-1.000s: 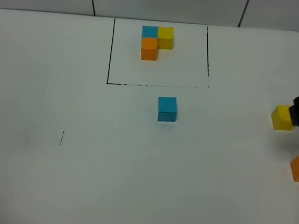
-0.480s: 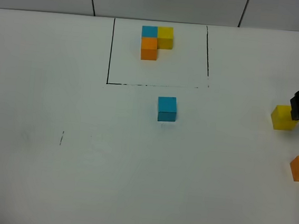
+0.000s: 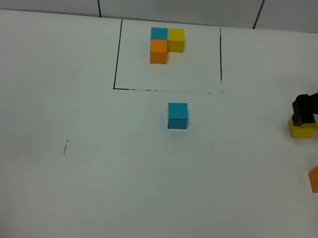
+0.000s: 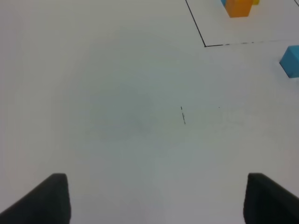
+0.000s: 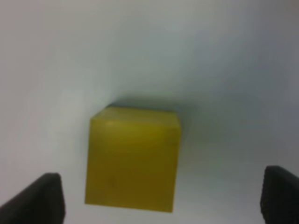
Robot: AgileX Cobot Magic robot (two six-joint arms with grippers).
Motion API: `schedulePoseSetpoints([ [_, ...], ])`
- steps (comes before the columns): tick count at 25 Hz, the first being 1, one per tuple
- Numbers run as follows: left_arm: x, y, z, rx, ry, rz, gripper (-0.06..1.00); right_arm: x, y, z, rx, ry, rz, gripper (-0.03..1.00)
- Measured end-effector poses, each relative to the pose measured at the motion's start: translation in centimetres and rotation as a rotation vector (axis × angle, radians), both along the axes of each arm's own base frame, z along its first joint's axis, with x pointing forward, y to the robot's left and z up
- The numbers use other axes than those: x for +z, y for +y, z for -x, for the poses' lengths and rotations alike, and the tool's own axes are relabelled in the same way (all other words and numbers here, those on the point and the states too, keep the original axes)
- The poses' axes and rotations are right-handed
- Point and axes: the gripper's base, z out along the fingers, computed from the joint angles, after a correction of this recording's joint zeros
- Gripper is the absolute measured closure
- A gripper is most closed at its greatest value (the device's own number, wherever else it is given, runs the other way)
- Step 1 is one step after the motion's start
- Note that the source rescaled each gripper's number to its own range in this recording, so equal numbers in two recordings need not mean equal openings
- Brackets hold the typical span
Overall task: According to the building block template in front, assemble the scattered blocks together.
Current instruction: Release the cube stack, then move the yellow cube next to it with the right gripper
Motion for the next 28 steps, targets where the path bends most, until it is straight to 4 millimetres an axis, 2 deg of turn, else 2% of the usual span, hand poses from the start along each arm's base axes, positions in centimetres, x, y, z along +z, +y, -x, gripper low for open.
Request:
schedulePoseSetpoints([
  [6, 0.0, 0.0, 0.0, 0.0, 0.0, 0.0, 0.25, -2.6, 0.1, -0.4, 0.003, 0.044, -0.018, 0.24],
  [14, 0.0, 0.0, 0.0, 0.0, 0.0, 0.0, 0.25, -3.8, 0.4, -0.7, 0.005, 0.049, -0.02, 0.26],
  [16, 0.0, 0.0, 0.0, 0.0, 0.0, 0.0, 0.25, -3.8, 0.7, -0.9, 0.013, 0.035, -0.017, 0.34],
  [17, 0.0, 0.0, 0.0, 0.0, 0.0, 0.0, 0.25, -3.8, 0.9, -0.9, 0.018, 0.029, -0.017, 0.42],
  [20, 0.0, 0.0, 0.0, 0.0, 0.0, 0.0, 0.25, -3.8, 1.5, -1.0, 0.02, 0.028, -0.022, 0.79],
  [21, 0.0, 0.0, 0.0, 0.0, 0.0, 0.0, 0.25, -3.9, 1.6, -1.0, 0.014, 0.031, -0.024, 0.95],
  [26, 0.0, 0.0, 0.0, 0.0, 0.0, 0.0, 0.25, -3.9, 1.7, -0.9, -0.005, 0.035, -0.03, 0.95],
  [28, 0.0, 0.0, 0.0, 0.0, 0.0, 0.0, 0.25, -3.9, 2.0, -0.9, 0.046, 0.037, -0.007, 0.95],
])
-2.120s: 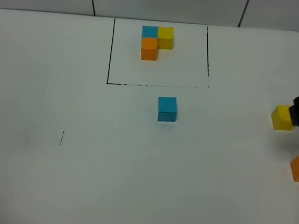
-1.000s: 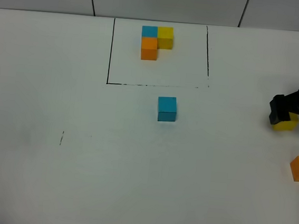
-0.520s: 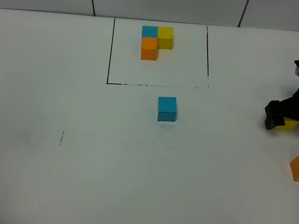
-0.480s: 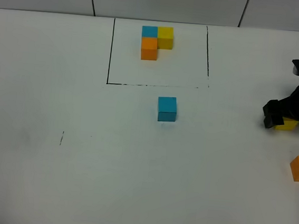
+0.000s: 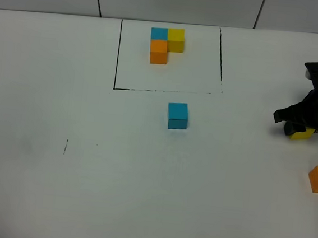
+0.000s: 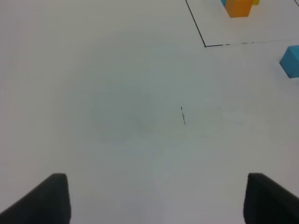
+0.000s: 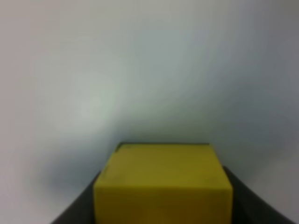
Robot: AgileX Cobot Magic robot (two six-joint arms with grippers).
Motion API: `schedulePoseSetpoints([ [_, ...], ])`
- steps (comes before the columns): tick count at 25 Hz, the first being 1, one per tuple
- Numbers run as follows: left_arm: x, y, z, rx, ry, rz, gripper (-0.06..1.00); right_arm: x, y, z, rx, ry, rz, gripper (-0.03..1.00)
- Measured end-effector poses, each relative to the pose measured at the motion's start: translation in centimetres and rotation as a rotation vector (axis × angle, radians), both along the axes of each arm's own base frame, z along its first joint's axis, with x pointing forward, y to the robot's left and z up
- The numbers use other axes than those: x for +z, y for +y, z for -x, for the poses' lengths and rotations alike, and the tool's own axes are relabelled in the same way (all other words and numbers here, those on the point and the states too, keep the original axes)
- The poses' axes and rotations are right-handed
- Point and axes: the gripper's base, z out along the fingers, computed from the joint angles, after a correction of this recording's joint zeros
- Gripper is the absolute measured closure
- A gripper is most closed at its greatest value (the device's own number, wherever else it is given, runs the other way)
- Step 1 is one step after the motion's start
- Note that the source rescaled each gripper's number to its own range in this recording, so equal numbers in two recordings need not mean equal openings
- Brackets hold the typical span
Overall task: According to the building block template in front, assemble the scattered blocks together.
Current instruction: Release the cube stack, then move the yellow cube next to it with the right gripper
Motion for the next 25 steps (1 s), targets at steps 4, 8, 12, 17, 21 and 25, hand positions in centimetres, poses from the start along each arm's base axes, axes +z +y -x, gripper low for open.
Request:
schedulePoseSetpoints([
  [4, 0.0, 0.0, 0.0, 0.0, 0.0, 0.0, 0.25, 0.4, 2.5, 0.3, 0.311, -0.013, 0.079, 0.95],
  [8, 0.0, 0.0, 0.0, 0.0, 0.0, 0.0, 0.25, 0.7, 7.4, 1.2, 0.796, -0.056, 0.157, 0.95],
  [12, 0.0, 0.0, 0.0, 0.0, 0.0, 0.0, 0.25, 0.9, 11.6, 1.3, 1.09, -0.035, 0.19, 0.95],
  [17, 0.0, 0.0, 0.0, 0.0, 0.0, 0.0, 0.25, 1.3, 14.9, -0.5, 1.25, 0.015, 0.25, 0.95],
  [21, 0.0, 0.0, 0.0, 0.0, 0.0, 0.0, 0.25, 0.8, 16.7, -1.7, 1.316, 0.048, 0.269, 0.95],
  [25, 0.0, 0.0, 0.0, 0.0, 0.0, 0.0, 0.25, 0.4, 18.1, -2.0, 1.371, 0.043, 0.272, 0.95],
])
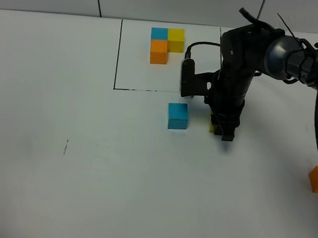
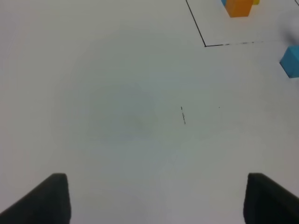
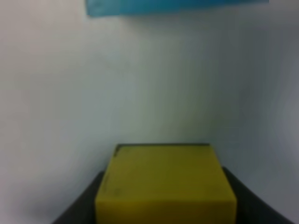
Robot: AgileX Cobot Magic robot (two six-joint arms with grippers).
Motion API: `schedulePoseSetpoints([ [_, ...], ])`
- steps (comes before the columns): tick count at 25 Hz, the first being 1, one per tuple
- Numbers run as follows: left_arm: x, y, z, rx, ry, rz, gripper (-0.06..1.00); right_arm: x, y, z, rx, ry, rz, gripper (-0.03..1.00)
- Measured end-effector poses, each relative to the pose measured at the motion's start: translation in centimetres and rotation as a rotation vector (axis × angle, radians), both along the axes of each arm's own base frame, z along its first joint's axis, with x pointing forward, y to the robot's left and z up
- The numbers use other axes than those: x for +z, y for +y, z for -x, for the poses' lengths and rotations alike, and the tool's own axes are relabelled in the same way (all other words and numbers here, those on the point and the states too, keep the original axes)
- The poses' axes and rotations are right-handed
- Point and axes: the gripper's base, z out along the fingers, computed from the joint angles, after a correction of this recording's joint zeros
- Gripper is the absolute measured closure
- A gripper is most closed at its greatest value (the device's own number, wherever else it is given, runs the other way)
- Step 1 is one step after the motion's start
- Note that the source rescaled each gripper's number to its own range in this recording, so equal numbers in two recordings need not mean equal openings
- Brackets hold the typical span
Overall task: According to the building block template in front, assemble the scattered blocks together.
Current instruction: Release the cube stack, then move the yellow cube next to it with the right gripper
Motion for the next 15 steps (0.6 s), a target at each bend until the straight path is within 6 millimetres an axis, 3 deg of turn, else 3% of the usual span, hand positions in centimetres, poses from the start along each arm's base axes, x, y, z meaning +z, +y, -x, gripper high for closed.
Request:
schedulePoseSetpoints([
  [4, 0.0, 0.0, 0.0, 0.0, 0.0, 0.0, 0.25, 0.1, 1.1, 0.0, 0.017, -0.033, -0.036, 0.95],
  [15, 0.0, 0.0, 0.0, 0.0, 0.0, 0.0, 0.25, -0.3, 1.7, -0.1, -0.002, -0.018, -0.094, 0.95],
])
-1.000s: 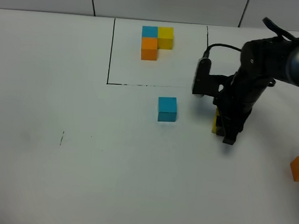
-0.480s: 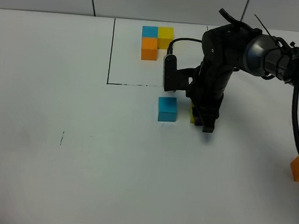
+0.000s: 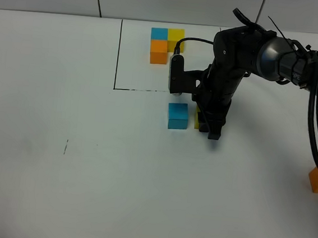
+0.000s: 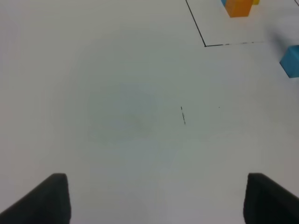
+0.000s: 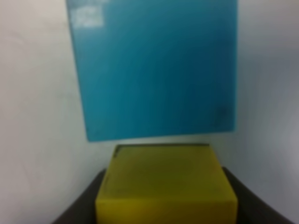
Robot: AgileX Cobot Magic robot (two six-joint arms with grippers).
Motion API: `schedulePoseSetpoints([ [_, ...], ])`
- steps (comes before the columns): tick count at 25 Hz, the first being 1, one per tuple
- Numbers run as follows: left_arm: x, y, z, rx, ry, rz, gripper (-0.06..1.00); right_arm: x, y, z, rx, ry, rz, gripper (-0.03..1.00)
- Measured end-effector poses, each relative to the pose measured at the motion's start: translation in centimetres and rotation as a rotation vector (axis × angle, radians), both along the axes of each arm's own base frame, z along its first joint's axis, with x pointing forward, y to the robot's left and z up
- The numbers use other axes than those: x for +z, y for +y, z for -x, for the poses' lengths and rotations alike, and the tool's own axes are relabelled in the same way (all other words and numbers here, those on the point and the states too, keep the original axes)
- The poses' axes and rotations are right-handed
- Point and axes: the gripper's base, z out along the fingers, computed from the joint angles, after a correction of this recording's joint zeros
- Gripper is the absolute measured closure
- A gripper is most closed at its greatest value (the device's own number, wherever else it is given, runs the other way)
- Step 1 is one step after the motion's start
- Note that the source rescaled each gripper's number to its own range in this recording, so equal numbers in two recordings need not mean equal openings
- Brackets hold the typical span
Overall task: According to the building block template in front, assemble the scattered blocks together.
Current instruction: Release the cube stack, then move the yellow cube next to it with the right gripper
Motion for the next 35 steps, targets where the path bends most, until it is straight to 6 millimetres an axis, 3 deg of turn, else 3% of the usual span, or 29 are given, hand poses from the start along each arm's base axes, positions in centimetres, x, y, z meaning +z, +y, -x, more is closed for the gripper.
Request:
schedulePoseSetpoints([
  [12, 0.0, 0.0, 0.0, 0.0, 0.0, 0.0, 0.25, -0.1, 1.3, 0.6, 0.033, 0.006, -0.027, 0.95],
  [35, 0.0, 0.0, 0.0, 0.0, 0.0, 0.0, 0.25, -0.4, 1.4, 0.6, 0.014, 0.008, -0.03, 0.95],
])
